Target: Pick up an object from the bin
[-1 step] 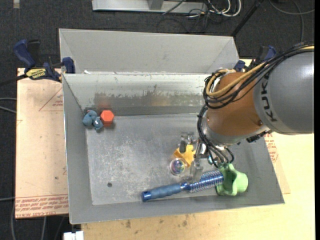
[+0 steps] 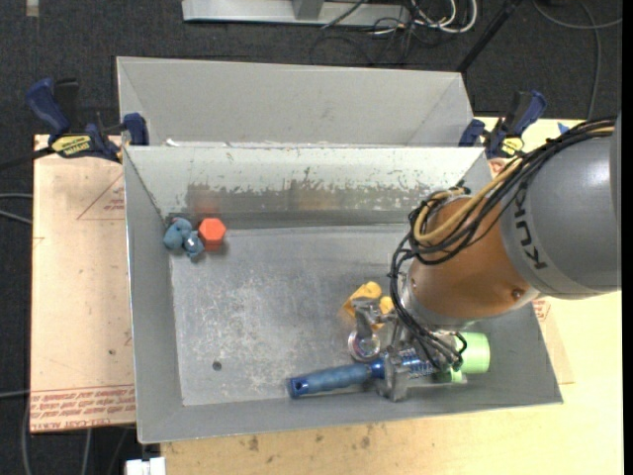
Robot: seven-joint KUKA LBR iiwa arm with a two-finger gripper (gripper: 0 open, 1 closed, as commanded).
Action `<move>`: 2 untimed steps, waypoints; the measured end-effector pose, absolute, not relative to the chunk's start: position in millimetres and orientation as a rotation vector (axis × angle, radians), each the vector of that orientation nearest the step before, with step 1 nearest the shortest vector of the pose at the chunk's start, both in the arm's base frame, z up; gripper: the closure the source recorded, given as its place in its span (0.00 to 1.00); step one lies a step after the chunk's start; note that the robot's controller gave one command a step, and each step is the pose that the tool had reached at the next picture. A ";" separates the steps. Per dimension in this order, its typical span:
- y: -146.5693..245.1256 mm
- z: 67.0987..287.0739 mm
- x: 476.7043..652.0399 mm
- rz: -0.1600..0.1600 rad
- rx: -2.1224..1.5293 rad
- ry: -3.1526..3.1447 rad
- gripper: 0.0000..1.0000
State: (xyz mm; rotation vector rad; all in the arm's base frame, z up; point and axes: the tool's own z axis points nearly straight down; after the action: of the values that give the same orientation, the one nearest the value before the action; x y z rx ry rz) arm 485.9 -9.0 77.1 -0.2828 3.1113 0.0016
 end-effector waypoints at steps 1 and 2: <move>18.7 167.0 488.9 0.001 -0.790 3.034 0.00; 3.9 77.4 516.2 0.004 -0.759 3.057 0.00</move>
Offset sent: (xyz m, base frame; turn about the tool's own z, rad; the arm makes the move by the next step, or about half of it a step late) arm 0.0012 0.0262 0.0888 -0.3294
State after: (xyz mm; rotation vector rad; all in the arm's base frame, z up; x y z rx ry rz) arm 516.2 3.9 77.4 -0.7591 3.0569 0.0045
